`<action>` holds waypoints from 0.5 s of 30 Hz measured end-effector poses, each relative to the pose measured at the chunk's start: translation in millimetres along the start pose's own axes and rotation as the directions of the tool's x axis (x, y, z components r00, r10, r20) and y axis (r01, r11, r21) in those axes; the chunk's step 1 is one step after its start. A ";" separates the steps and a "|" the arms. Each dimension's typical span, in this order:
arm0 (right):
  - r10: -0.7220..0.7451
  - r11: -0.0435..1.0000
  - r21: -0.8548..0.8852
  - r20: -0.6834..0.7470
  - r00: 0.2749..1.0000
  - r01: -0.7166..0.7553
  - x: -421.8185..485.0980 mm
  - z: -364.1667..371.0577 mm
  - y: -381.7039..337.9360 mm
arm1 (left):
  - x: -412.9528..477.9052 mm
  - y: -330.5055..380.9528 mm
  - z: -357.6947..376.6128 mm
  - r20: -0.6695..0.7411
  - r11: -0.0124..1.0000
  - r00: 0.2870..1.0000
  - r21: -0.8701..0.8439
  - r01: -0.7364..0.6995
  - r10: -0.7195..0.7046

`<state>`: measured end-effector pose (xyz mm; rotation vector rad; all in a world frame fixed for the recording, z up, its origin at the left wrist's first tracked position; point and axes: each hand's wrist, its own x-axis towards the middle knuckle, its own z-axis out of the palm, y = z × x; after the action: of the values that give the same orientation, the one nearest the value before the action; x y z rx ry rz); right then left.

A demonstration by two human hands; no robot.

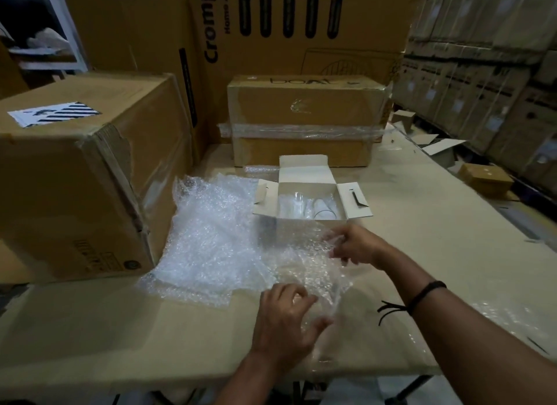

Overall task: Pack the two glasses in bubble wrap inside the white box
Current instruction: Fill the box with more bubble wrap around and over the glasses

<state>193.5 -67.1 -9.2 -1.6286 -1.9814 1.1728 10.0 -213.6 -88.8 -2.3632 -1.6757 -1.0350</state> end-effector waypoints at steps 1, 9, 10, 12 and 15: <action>0.021 0.998 -0.051 -0.003 1.000 -0.021 0.5 -8.4 9.4 | 2.5 0.4 3.0 0.008 1.000 1.000 -0.018 0.022 -0.022; 0.166 0.865 -0.474 -0.034 0.986 -0.162 11.7 -39.7 65.3 | 33.8 11.7 25.5 0.417 0.940 0.845 0.206 0.271 -0.335; 0.155 0.803 -0.571 -0.074 0.985 -0.169 12.5 -38.6 70.3 | 34.6 12.3 27.8 0.450 0.930 0.817 0.237 0.281 -0.362; -0.036 0.640 -0.761 -0.169 0.985 -0.107 10.4 -30.2 76.3 | 33.0 12.2 31.2 0.482 0.918 0.783 0.256 0.302 -0.392; -0.392 0.602 -0.794 -0.203 0.897 0.084 -0.3 -9.8 74.5 | 31.6 9.7 32.6 0.472 0.912 0.782 0.248 0.325 -0.407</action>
<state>249.4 -62.7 -59.1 -1.6394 -2.4848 -0.1795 39.7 -178.3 -93.4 -2.3983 -2.3733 -0.2597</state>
